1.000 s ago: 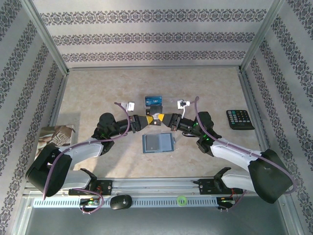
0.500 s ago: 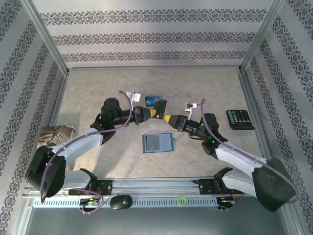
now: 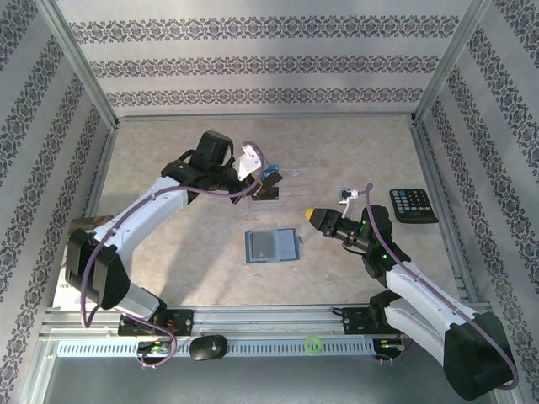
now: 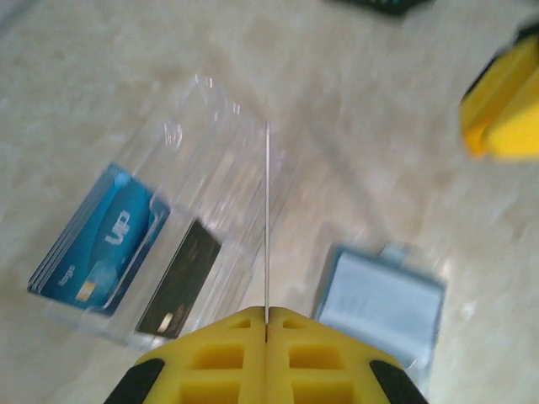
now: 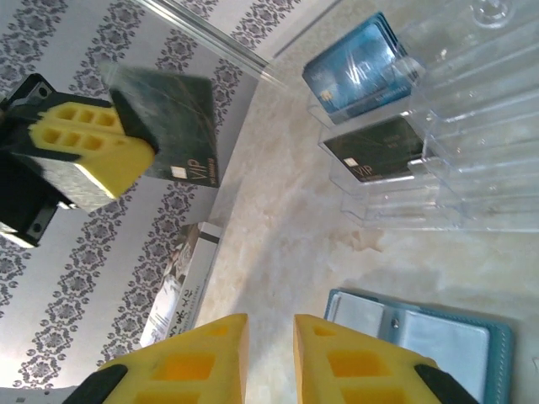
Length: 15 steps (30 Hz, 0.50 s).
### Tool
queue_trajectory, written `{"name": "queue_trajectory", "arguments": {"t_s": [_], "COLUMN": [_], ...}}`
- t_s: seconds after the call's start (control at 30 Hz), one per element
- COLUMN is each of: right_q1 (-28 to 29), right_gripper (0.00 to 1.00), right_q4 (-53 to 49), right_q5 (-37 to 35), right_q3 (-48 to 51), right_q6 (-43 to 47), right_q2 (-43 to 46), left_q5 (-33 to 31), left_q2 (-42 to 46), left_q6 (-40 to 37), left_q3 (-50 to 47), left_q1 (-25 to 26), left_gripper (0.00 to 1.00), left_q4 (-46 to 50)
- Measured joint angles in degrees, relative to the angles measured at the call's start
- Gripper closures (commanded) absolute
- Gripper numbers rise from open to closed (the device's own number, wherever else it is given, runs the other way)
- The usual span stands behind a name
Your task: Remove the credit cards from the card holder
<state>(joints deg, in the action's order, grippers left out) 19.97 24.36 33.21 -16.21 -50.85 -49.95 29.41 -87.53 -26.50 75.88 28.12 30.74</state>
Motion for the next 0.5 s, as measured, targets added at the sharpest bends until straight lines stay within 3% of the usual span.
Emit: {"name": "queue_trajectory", "arguments": {"t_s": [0.17,0.5], "right_q1": [-1.03,-3.82], "right_gripper": [0.79,0.79], "right_q4": [-0.26,-0.42], "right_q5": [0.66,1.27], "right_q3": [0.02,0.02], "right_q6": [0.00,0.02], "right_q2": [-0.02,-1.36], "left_q5": [-5.38,-13.07], "left_q2": [-7.30,-14.27], "left_q6": [-14.03,-28.81], "left_q3": [8.35,10.78], "left_q1": [0.00,2.67], "left_gripper": [1.00,1.00], "left_q4": [7.76,11.67]}}
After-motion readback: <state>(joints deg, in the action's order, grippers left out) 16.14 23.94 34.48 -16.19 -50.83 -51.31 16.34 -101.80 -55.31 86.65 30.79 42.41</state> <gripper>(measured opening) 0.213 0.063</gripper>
